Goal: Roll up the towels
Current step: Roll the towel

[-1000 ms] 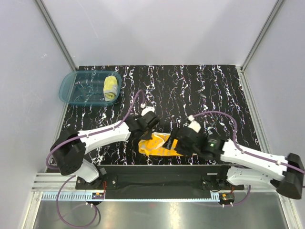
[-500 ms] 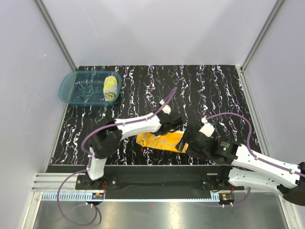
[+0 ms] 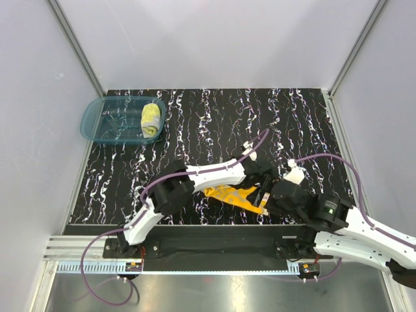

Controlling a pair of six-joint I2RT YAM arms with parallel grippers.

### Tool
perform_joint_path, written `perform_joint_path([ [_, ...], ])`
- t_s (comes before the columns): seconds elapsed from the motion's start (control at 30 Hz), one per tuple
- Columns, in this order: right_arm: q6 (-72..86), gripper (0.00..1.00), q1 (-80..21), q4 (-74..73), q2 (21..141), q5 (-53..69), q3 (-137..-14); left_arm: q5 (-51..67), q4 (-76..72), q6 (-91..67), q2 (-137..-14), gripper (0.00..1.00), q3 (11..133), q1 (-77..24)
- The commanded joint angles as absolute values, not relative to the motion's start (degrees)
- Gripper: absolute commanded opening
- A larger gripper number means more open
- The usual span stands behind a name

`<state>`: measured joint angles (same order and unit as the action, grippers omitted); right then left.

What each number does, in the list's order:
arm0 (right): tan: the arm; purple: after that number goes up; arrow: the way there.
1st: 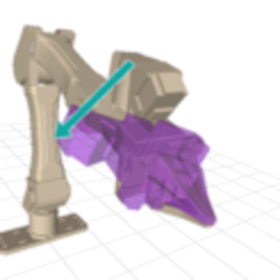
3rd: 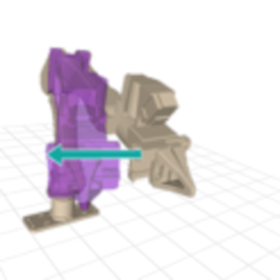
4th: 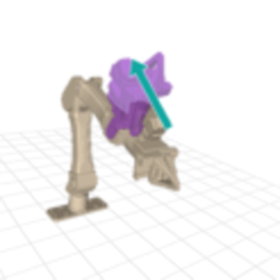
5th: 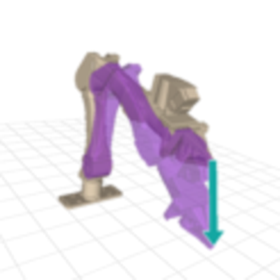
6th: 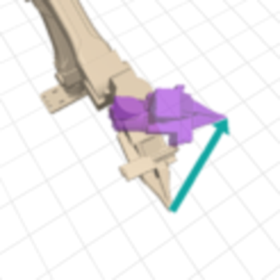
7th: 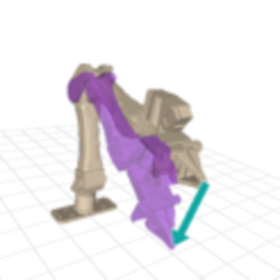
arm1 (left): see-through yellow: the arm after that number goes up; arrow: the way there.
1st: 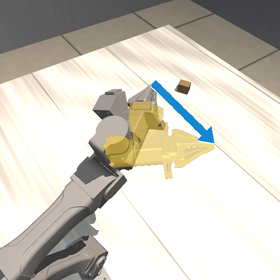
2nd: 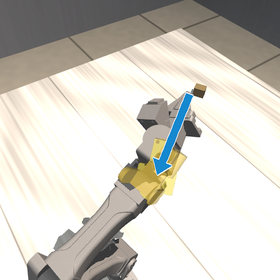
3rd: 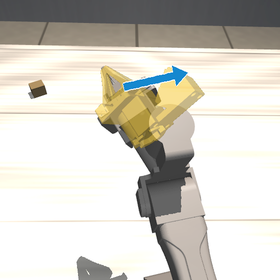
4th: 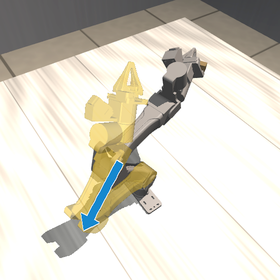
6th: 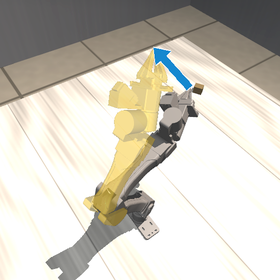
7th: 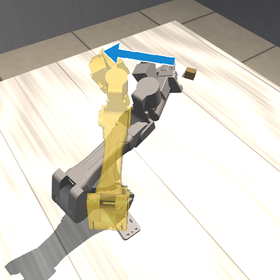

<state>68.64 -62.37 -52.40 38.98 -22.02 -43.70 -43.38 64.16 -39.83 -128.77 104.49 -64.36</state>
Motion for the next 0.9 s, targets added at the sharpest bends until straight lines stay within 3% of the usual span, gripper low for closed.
perform_joint_path([
  [0.0, 63.91, 0.88, -62.67, -50.71, 36.74, -24.08, -46.40, -42.01, 61.28, -40.35, -126.22, 0.39, 103.28, -64.78],
  [0.03, 63.55, 0.88, -62.67, -51.06, 36.13, -24.08, -47.10, -42.10, 60.56, -40.08, -123.69, 0.54, 102.49, -64.78],
  [0.1, 62.76, 0.88, -62.67, -52.03, 35.60, -24.17, -47.81, -42.10, 58.89, -38.94, -121.13, 0.67, 100.73, -64.34],
  [0.13, 62.58, 0.88, -62.67, -52.38, 35.07, -24.17, -48.25, -42.53, 58.63, -38.59, -118.50, 0.78, 100.37, -64.25],
  [0.17, 62.67, 0.87, -62.58, -53.17, 34.72, -24.34, -48.51, -42.80, 57.67, -38.06, -117.26, 0.96, 99.85, -63.90],
  [0.2, 62.84, 0.88, -62.58, -53.35, 34.46, -24.43, -48.60, -43.15, 57.40, -37.10, -115.85, 0.99, 99.67, -63.72],
  [0.33, 63.98, 0.88, -62.58, -54.49, 33.40, -24.79, -48.34, -41.14, 52.49, -33.84, -105.77, 0.99, 95.64, -61.79],
  [0.43, 65.39, 0.88, -62.67, -55.46, 33.22, -24.52, -47.99, -34.47, 43.71, -31.65, -95.68, 0.99, 85.81, -58.37],
  [0.53, 66.53, 0.87, -62.67, -56.42, 32.87, -24.61, -47.64, -27.09, 33.78, -30.41, -84.26, 0.99, 69.15, -54.68],
  [0.67, 66.97, 0.88, -62.58, -56.43, 33.05, -24.87, -47.11, -7.63, 14.93, -33.13, -70.34, 0.99, 49.52, -41.37],
  [0.73, 66.97, 0.88, -62.67, -56.16, 34.09, -24.96, -47.11, -0.91, 9.17, -35.06, -66.46, 0.99, 40.92, -36.50],
  [0.87, 66.80, 0.88, -62.58, -54.15, 36.65, -24.44, -47.11, 9.47, -2.34, -37.08, -69.07, 0.99, 35.95, -30.51],
])
